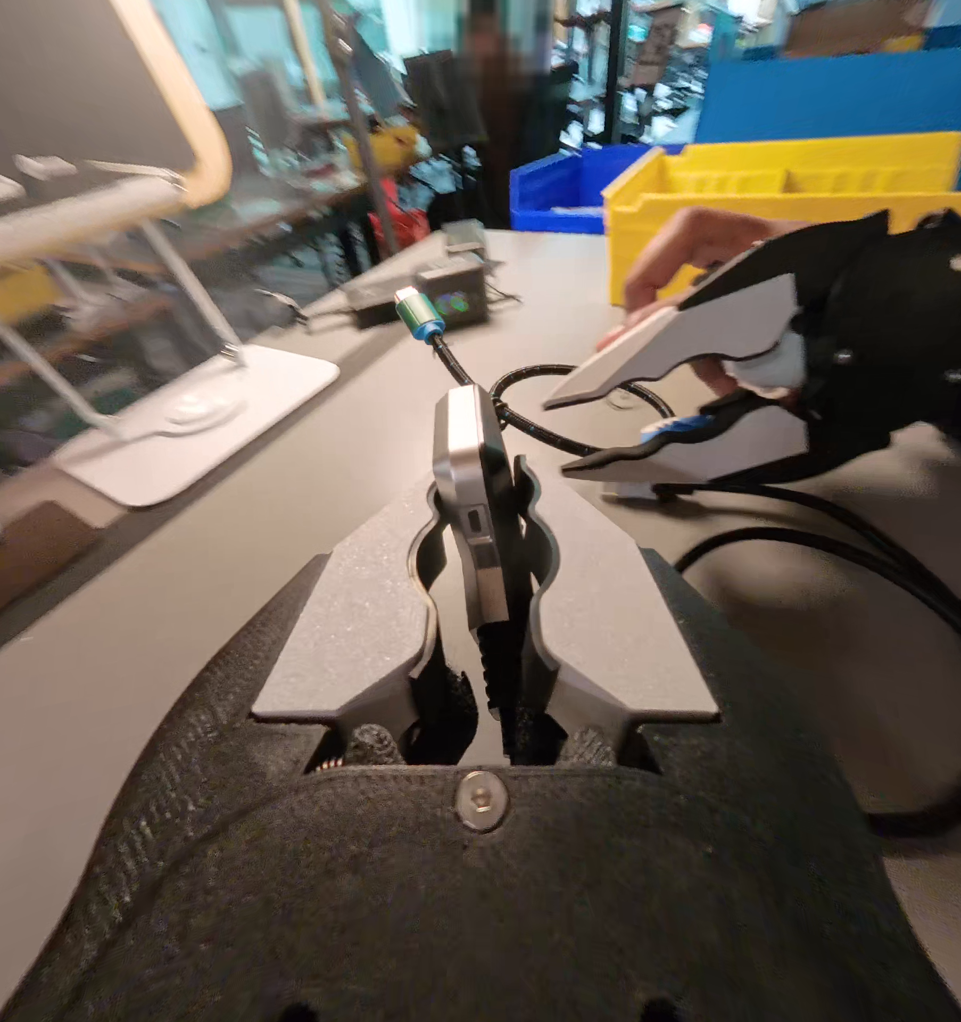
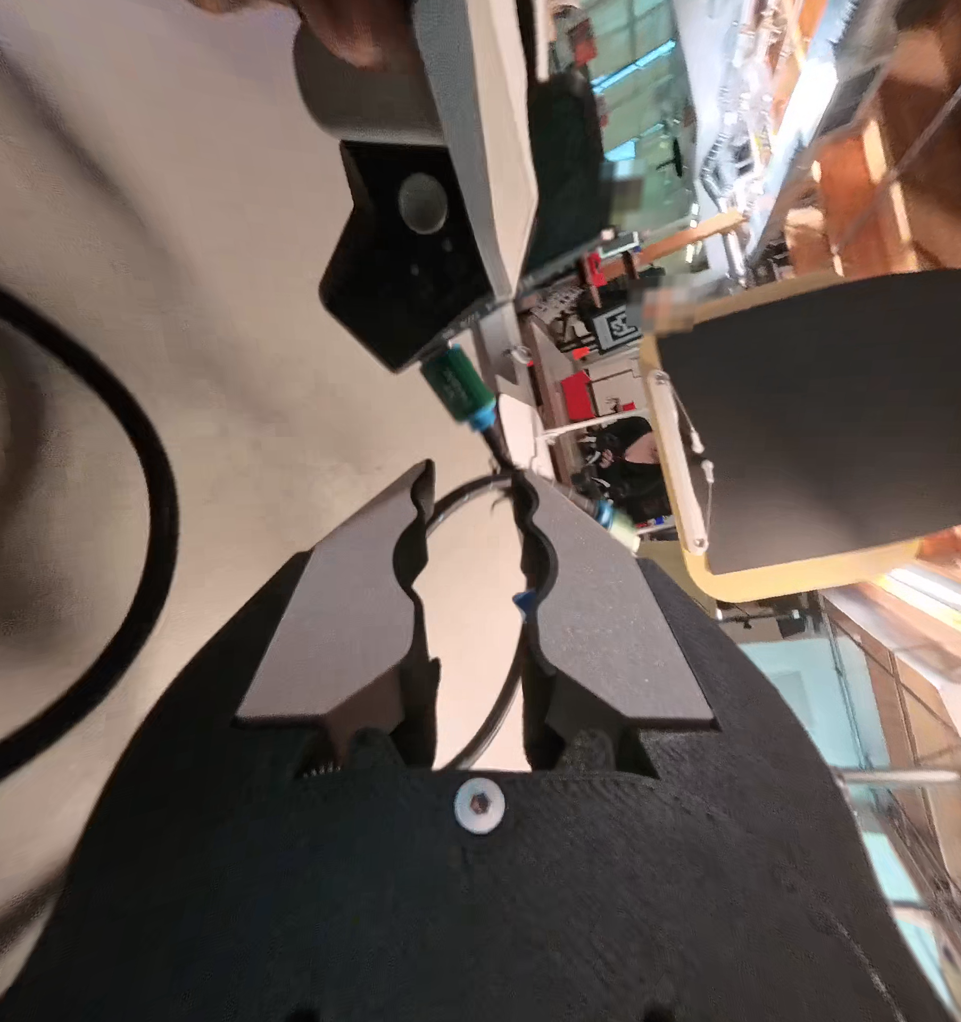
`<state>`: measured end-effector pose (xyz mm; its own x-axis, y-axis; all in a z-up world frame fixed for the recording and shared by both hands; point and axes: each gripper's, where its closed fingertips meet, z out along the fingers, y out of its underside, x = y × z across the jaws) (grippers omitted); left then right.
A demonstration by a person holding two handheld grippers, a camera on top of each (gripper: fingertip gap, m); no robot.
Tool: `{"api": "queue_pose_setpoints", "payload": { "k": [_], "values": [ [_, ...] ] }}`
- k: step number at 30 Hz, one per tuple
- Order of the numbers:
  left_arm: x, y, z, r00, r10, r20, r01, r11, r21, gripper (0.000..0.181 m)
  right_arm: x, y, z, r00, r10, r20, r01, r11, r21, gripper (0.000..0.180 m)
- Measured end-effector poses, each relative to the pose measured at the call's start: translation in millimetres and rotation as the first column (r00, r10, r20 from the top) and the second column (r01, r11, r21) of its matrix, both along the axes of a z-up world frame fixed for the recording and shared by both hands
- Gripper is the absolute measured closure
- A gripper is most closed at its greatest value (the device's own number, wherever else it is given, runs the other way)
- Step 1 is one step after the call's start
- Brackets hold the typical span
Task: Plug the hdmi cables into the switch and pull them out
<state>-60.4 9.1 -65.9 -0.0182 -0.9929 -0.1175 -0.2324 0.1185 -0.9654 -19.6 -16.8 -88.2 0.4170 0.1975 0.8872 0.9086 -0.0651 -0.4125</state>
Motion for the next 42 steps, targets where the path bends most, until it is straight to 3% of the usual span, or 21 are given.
{"api": "queue_pose_setpoints", "payload": {
  "k": [4,11,19,22,26,29,31,34,39,42],
  "values": [
    [-14.5,25.2,34.6,0.97,0.166,0.178,-0.184,0.979,0.088,0.158,-0.4,-0.4,12.2,0.996,-0.014,-0.09,0.018,0.999,0.042,0.145],
    [-51.5,45.8,85.3,0.853,0.298,0.428,-0.365,0.928,0.08,0.158,-3.4,-0.7,11.5,0.993,0.005,-0.122,0.001,0.999,0.051,0.146],
    [-53.5,54.2,81.7,0.849,0.291,0.442,-0.258,0.957,-0.135,0.159,-14.6,-3.5,12.1,0.962,0.063,-0.265,-0.059,0.998,0.023,0.146],
    [-44.2,47.0,74.1,0.876,0.212,0.433,-0.069,0.944,-0.323,0.16,-18.9,-4.6,13.8,0.912,0.09,-0.4,-0.098,0.995,-0.001,0.146],
    [-35.6,37.3,67.6,0.859,0.128,0.496,0.225,0.775,-0.59,0.16,-19.3,-6.9,21.7,0.764,0.132,-0.631,-0.184,0.983,-0.017,0.146],
    [-29.7,32.4,62.4,0.837,0.106,0.537,0.332,0.681,-0.653,0.16,-16.0,-7.9,29.2,0.606,0.136,-0.783,-0.236,0.972,-0.014,0.146],
    [-23.5,23.9,58.5,0.837,0.071,0.542,0.365,0.667,-0.65,0.16,-14.3,-7.9,31.7,0.507,0.116,-0.854,-0.258,0.966,-0.022,0.146],
    [-13.6,6.0,55.0,0.852,0.007,0.524,0.35,0.736,-0.58,0.16,-12.9,-7.3,35.2,0.362,0.073,-0.929,-0.277,0.96,-0.032,0.142],
    [-3.9,-22.5,57.3,0.875,-0.048,0.482,0.222,0.924,-0.31,0.16,-10.9,-8.4,47.6,0.079,0.029,-0.996,-0.304,0.953,0.003,0.138],
    [0.2,-32.7,58.2,0.887,-0.038,0.46,0.13,0.977,-0.169,0.159,-7.2,-9.6,54.4,-0.018,0.031,-0.999,-0.301,0.953,0.035,0.139]
  ]
}}
